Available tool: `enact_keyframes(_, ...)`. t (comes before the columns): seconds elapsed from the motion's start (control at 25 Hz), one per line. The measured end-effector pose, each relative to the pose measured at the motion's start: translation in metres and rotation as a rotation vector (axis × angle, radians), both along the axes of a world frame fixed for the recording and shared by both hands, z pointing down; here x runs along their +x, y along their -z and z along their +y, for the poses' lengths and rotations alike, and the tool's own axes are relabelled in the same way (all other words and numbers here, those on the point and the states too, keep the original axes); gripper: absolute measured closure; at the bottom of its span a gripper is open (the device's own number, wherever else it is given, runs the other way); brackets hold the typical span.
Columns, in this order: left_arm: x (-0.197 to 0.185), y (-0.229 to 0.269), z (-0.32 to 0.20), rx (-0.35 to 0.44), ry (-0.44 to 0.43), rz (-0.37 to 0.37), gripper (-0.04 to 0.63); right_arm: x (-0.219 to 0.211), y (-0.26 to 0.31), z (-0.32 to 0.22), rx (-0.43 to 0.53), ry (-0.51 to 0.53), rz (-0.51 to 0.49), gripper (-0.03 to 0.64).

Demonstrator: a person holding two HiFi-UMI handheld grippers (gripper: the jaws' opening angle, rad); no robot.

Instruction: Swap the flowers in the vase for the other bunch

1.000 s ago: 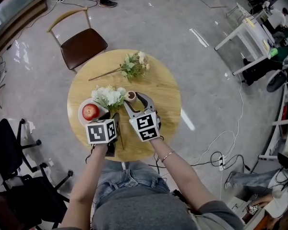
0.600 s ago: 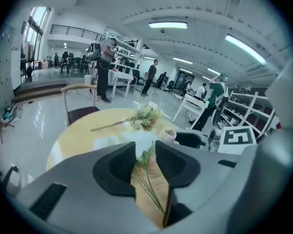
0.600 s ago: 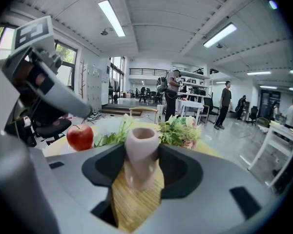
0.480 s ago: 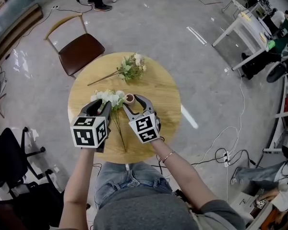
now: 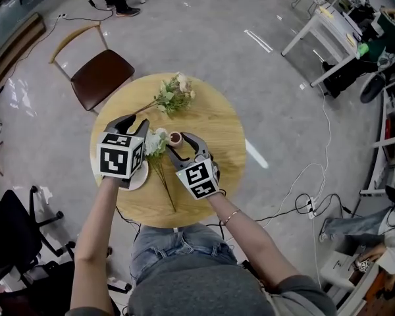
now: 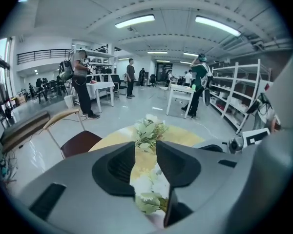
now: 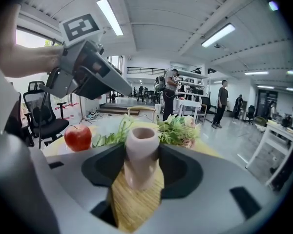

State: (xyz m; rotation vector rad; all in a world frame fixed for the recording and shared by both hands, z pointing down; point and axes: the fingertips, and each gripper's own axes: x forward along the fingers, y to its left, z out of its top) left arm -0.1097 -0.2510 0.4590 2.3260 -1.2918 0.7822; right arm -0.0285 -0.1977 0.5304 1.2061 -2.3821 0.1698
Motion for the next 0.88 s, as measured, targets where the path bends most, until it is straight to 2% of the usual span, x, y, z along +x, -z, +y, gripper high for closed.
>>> enact_keyframes(0.24,0.016,-0.019,-0.029,-0.070,-0.155,-0.043,0.433,-0.001,-0.002,0.000,-0.004,-0.018,-0.008,0.390)
enact_keyframes(0.88,0.034,-0.072,-0.090,-0.142,-0.422,-0.193,0.417,0.000,-0.002,-0.001,-0.008,-0.041,-0.003,0.390)
